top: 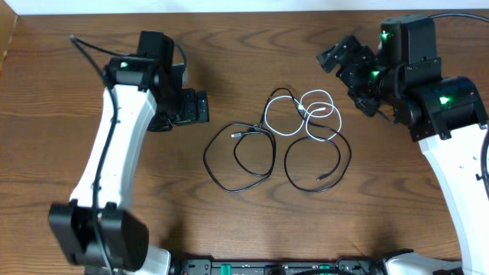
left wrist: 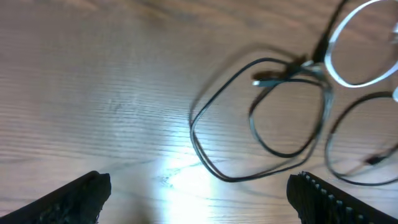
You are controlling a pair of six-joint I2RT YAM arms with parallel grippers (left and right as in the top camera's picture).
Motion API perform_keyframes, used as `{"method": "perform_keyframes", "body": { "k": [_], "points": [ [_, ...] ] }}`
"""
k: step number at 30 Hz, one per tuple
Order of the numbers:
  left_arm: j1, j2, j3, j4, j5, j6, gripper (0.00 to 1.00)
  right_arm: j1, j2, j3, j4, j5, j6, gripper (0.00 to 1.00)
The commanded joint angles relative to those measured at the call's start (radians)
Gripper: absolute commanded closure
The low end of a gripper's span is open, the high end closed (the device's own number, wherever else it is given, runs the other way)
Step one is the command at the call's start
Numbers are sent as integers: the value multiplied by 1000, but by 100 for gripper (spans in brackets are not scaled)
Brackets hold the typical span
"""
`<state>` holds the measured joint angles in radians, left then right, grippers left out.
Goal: Untangle cables
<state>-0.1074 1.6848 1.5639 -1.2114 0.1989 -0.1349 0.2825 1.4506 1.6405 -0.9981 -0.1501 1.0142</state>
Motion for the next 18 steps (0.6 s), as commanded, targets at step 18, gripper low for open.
{"method": "perform_keyframes", "body": {
  "k": [18],
  "points": [
    [-75, 356, -21, 74, -35, 64, 5, -306, 8, -1, -200, 444, -238, 1]
  ]
}}
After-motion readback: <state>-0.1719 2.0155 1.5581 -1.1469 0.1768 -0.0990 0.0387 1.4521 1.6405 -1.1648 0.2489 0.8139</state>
